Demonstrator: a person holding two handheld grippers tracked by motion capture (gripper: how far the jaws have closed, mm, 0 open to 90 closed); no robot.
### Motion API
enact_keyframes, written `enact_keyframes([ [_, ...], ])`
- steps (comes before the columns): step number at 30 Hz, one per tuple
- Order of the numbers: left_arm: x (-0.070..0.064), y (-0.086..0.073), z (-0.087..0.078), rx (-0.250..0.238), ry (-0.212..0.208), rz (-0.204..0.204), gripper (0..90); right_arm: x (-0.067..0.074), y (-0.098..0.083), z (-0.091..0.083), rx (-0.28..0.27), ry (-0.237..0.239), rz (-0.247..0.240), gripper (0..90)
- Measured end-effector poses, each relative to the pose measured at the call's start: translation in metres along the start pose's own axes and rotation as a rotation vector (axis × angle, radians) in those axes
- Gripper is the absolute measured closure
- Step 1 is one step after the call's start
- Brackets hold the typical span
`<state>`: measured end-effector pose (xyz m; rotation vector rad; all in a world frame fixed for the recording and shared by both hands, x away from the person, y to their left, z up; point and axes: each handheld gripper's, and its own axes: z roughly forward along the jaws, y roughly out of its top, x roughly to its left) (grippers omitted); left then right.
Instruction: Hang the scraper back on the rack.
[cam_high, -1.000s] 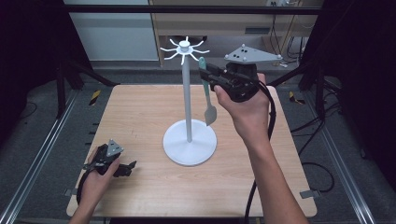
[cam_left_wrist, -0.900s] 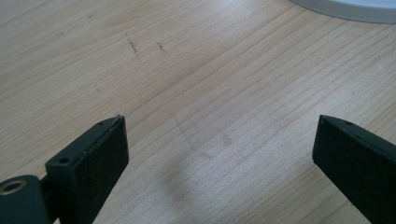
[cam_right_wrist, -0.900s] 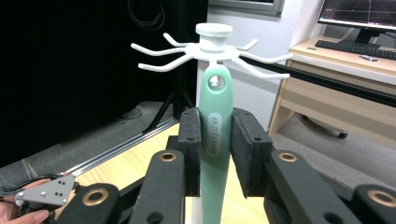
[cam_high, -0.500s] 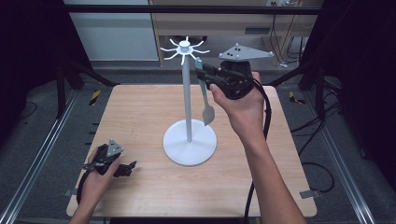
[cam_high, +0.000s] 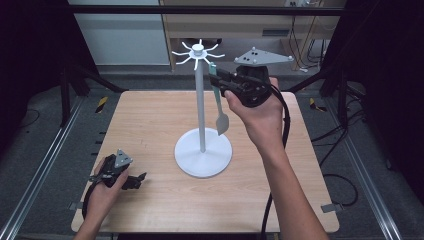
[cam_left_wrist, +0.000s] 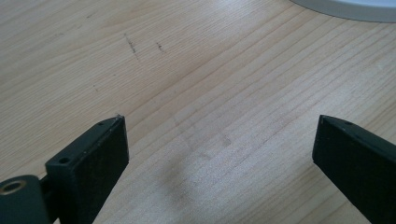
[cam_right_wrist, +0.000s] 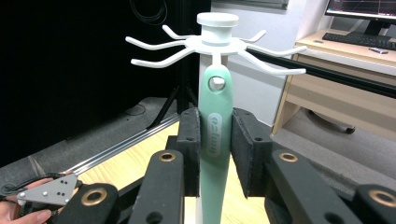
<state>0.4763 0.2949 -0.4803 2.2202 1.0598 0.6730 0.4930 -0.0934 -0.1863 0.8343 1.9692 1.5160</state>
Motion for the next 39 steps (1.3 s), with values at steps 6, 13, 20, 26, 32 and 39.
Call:
enact_keyframes([
  [6,0.000,0.000,0.000,-0.001,0.000,-0.002,3.4,-0.001,-0.003,-0.005,-0.007,0.004,0.001,71.5],
  [13,0.000,0.000,0.000,0.003,0.000,0.003,3.4,-0.007,-0.012,-0.015,0.010,-0.022,0.005,71.1],
  [20,0.000,0.000,0.000,0.004,-0.001,0.001,3.4,-0.019,-0.029,-0.023,0.035,-0.067,0.022,68.2],
  [26,-0.001,0.000,0.001,0.010,-0.002,0.010,3.4,-0.028,-0.051,-0.027,0.070,-0.132,0.046,54.0],
  [32,-0.001,0.000,0.001,0.014,-0.002,0.010,3.4,-0.036,-0.079,-0.027,0.095,-0.157,0.086,39.0],
  [39,-0.001,0.000,0.001,0.012,0.002,0.010,3.4,-0.041,-0.109,-0.027,0.118,-0.170,0.113,29.8],
])
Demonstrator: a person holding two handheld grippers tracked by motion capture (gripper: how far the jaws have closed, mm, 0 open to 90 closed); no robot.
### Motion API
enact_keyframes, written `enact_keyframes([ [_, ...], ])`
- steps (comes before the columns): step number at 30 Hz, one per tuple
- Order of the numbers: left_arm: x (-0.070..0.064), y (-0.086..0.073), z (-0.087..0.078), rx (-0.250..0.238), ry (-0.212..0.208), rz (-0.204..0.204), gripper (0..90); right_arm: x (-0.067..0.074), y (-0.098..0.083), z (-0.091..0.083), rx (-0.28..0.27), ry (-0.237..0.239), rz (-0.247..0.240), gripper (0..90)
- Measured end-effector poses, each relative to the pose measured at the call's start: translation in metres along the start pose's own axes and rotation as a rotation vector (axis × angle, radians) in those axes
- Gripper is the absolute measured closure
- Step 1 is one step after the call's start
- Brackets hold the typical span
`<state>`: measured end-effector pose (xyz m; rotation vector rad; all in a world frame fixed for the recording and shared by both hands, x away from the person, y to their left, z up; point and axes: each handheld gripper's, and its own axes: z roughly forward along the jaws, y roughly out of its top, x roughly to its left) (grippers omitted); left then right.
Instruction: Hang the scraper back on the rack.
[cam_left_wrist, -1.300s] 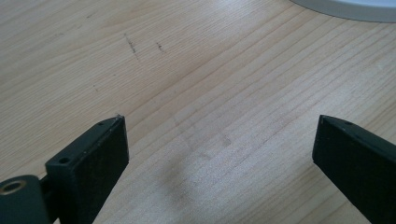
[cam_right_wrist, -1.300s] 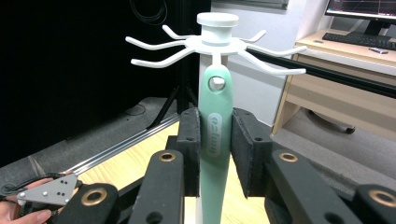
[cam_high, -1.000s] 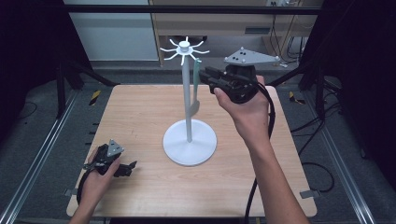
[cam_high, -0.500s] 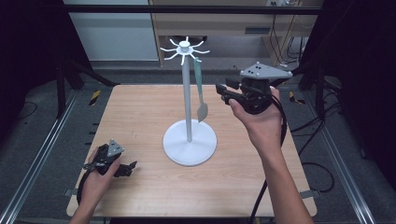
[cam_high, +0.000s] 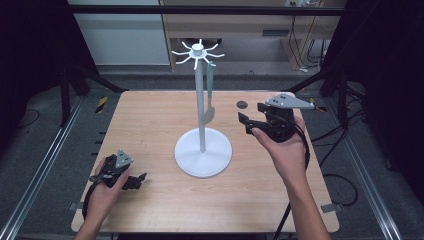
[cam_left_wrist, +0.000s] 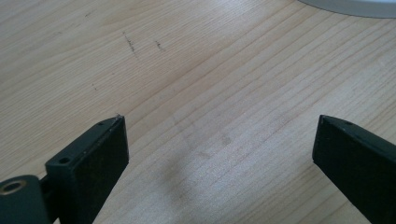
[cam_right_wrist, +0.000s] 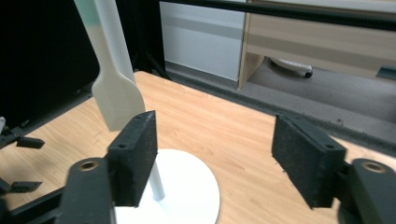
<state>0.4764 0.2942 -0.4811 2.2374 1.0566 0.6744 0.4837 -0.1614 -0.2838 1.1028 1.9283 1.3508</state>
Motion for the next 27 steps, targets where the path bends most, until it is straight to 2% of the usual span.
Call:
enact_keyframes([
  [4,0.000,0.000,0.000,0.003,0.001,0.001,3.4,-0.002,-0.018,0.002,0.001,-0.030,0.007,20.3],
  [7,-0.001,0.000,0.001,0.004,-0.001,0.002,3.3,-0.004,-0.031,0.004,0.009,-0.031,0.023,15.3],
  [12,-0.002,-0.001,0.001,0.005,0.003,0.008,3.3,-0.004,-0.048,0.004,0.006,-0.023,0.027,12.4],
  [13,-0.002,-0.001,0.001,0.006,0.003,0.006,3.3,-0.004,-0.056,0.004,0.011,-0.021,0.028,11.3],
  [18,0.000,-0.002,0.000,0.002,0.009,-0.005,3.3,-0.006,-0.072,0.007,0.023,-0.038,0.036,7.0],
  [22,0.002,-0.002,-0.001,-0.003,0.011,-0.013,3.3,-0.007,-0.083,0.010,0.026,-0.035,0.053,6.4],
  [23,0.003,-0.002,-0.002,-0.007,0.011,-0.018,3.3,-0.007,-0.093,0.013,0.034,-0.038,0.056,6.1],
  [27,0.004,-0.002,-0.003,-0.013,0.014,-0.023,3.3,-0.009,-0.107,0.019,0.051,-0.049,0.060,6.8],
])
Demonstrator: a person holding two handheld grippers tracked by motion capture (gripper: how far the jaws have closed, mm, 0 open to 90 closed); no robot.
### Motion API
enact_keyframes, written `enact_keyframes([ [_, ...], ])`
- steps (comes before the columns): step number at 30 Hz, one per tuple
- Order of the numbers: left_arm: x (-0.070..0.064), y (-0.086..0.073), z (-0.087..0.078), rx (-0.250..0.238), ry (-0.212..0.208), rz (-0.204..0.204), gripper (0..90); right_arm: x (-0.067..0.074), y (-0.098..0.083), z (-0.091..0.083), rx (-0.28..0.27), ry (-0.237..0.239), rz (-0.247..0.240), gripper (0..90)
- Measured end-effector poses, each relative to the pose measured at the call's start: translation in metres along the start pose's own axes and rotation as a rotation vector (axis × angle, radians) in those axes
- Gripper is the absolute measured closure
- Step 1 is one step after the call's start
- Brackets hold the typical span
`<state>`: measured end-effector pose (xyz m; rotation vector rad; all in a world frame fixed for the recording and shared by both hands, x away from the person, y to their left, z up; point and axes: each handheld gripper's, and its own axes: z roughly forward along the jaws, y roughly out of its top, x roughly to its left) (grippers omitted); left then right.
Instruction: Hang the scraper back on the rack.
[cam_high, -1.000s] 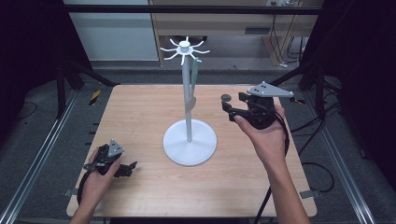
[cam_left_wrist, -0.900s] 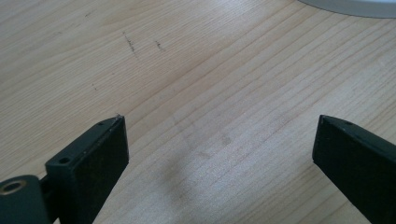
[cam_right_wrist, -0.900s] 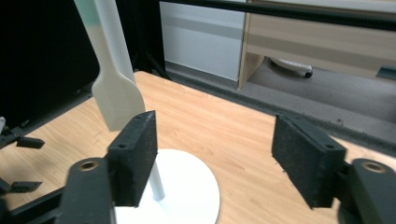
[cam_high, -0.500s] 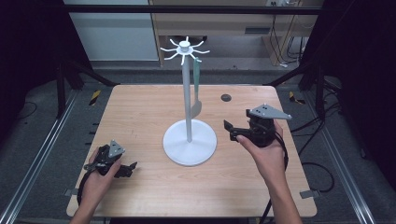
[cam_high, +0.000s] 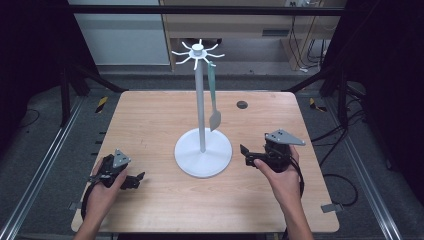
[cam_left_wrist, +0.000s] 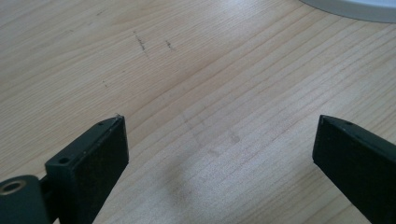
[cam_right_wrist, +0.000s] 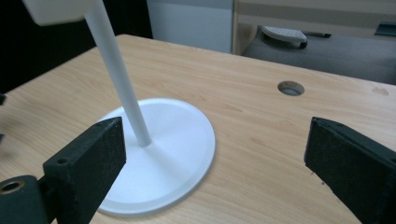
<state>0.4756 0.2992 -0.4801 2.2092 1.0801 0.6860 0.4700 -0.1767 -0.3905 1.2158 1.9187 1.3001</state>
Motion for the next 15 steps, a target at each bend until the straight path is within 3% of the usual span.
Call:
enact_keyframes([
  [5,0.001,0.000,-0.002,-0.011,0.005,-0.006,3.3,-0.006,-0.014,0.009,0.020,0.011,0.016,6.9],
  [11,0.005,-0.001,-0.004,-0.018,0.012,-0.022,3.3,-0.016,-0.036,0.019,0.098,-0.040,0.043,10.6],
  [15,0.006,-0.001,-0.005,-0.024,0.014,-0.023,3.3,-0.022,-0.051,0.024,0.143,-0.053,0.033,12.9],
])
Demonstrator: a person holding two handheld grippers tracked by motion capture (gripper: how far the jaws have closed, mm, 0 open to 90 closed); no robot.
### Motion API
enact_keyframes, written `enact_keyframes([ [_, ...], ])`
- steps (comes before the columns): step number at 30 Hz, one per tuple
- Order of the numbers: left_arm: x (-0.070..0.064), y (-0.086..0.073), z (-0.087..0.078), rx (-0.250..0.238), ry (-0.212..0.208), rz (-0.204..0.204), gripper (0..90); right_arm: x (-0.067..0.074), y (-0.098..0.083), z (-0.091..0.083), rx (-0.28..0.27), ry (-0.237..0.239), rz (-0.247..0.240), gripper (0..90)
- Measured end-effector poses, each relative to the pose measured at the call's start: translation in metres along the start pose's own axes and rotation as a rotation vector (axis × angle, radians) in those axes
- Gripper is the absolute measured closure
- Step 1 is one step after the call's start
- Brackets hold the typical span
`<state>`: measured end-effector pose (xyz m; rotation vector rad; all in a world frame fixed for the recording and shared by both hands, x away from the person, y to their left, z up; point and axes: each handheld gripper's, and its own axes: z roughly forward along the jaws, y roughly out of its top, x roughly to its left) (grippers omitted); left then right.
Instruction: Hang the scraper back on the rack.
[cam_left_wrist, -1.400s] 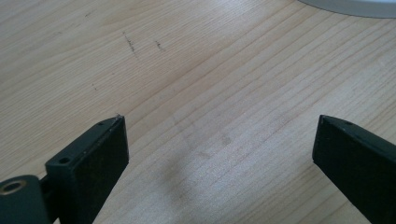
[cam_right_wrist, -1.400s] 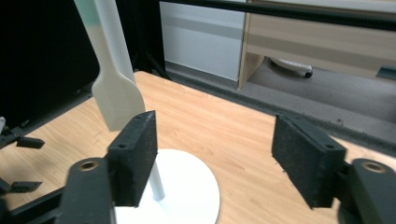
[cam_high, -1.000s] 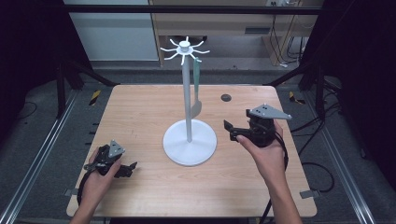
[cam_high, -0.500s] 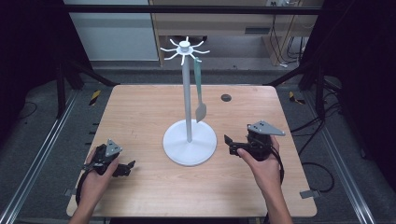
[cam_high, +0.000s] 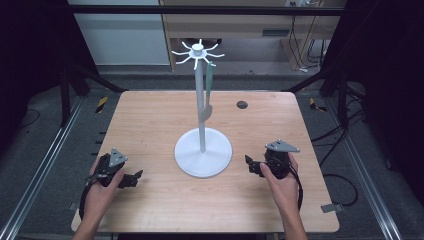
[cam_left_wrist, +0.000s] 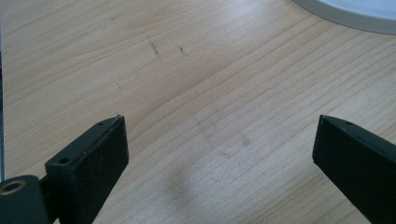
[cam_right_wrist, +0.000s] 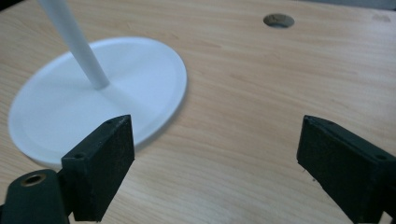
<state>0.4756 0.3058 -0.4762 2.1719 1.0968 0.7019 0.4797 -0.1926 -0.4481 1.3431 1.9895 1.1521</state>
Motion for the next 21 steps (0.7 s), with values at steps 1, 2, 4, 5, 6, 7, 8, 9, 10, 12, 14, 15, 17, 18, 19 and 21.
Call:
enact_keyframes([
  [1,0.000,0.000,0.000,-0.002,0.000,-0.007,3.3,-0.002,-0.004,0.002,0.008,-0.001,-0.001,12.9],
  [2,0.000,0.000,0.000,-0.002,0.001,-0.006,3.3,-0.004,-0.006,0.003,0.014,-0.007,0.002,12.9],
  [4,0.001,0.000,-0.001,-0.004,0.001,-0.007,3.3,-0.007,-0.011,0.004,0.016,-0.022,0.011,12.9],
  [5,0.002,0.000,-0.001,-0.009,0.003,-0.012,3.3,-0.009,-0.012,0.005,0.017,-0.029,0.013,12.9],
  [6,0.003,0.000,-0.001,-0.009,0.003,-0.014,3.3,-0.011,-0.015,0.005,0.012,-0.035,0.012,13.0],
  [7,0.004,0.000,-0.001,-0.010,0.005,-0.017,3.3,-0.013,-0.017,0.005,0.013,-0.044,0.007,13.0],
  [8,0.005,0.000,-0.001,-0.009,0.008,-0.020,3.3,-0.015,-0.019,0.005,0.021,-0.059,-0.004,13.9],
  [9,0.005,0.000,-0.001,-0.011,0.010,-0.025,3.4,-0.017,-0.021,0.005,0.027,-0.072,-0.006,16.5],
  [10,0.006,0.000,-0.002,-0.011,0.011,-0.025,3.5,-0.018,-0.022,0.006,0.027,-0.075,-0.008,20.4],
  [12,0.006,0.000,-0.002,-0.012,0.016,-0.024,3.4,-0.022,-0.025,0.005,0.019,-0.081,-0.012,22.2],
  [14,0.005,0.000,-0.001,-0.015,0.017,-0.024,3.5,-0.025,-0.028,0.006,0.021,-0.080,-0.006,22.7],
  [15,0.005,0.000,-0.001,-0.017,0.017,-0.024,3.4,-0.027,-0.030,0.006,0.034,-0.082,-0.007,22.7],
  [17,0.004,0.001,-0.001,-0.017,0.016,-0.021,3.4,-0.029,-0.032,0.006,0.045,-0.093,-0.001,21.4],
  [18,0.004,0.001,-0.001,-0.017,0.014,-0.019,3.4,-0.029,-0.032,0.006,0.048,-0.090,0.008,19.3],
  [19,0.004,0.001,-0.001,-0.015,0.014,-0.016,3.4,-0.030,-0.032,0.006,0.045,-0.101,0.008,17.4],
  [21,0.004,0.001,0.000,-0.015,0.014,-0.015,3.4,-0.030,-0.032,0.007,0.044,-0.108,0.022,15.1],
])
